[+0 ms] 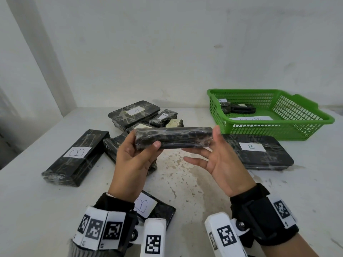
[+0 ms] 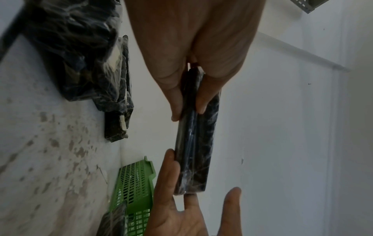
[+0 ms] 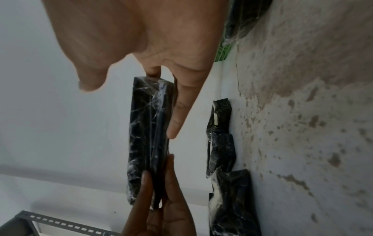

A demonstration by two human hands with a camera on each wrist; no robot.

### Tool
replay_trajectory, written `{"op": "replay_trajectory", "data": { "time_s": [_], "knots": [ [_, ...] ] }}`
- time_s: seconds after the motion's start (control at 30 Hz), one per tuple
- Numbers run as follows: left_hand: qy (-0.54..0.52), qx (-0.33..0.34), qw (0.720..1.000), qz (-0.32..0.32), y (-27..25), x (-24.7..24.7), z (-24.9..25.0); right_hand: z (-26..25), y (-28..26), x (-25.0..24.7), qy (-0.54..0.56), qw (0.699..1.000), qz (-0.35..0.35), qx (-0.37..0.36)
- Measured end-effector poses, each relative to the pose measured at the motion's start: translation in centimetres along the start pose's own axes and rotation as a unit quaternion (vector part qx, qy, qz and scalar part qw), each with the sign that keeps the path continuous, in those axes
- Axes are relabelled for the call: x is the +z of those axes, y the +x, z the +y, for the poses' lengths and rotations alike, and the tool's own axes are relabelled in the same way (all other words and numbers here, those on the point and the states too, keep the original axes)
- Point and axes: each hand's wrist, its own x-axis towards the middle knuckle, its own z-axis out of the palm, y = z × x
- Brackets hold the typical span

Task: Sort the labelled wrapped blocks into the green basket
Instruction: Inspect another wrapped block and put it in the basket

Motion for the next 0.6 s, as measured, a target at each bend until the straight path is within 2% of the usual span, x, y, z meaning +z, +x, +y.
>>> {"op": "replay_trajectory", "data": {
  "time_s": [0.07,0.17,0.27,0.37,0.47,0.6],
  "knots": [
    [-0.013,-0.005,0.999,-0.034,-0.03,-0.02,0.04,-0.05,0.11,-0.12,0.029,0.999,0.015,-0.001],
    [-0.027,-0.055,0.996,-0.068,-0.02,0.08,0.23,0.30,0.23,-0.30,0.029,0.998,0.037,-0.044],
    [-0.009,-0.060,0.998,-0.029,-0.05,0.35,-0.03,0.52,0.21,-0.34,0.019,0.996,0.034,-0.080],
    [0.011,-0.044,0.999,0.009,0.01,0.51,-0.25,0.46,0.23,-0.25,0.027,0.996,0.022,-0.076],
    [-0.002,-0.047,0.999,-0.002,0.00,0.61,-0.06,0.26,0.09,-0.11,0.046,0.996,0.028,-0.065],
    [-0.029,-0.061,0.997,-0.048,-0.09,0.38,0.19,0.56,0.12,-0.11,-0.009,0.990,0.063,-0.122]
  ]
}}
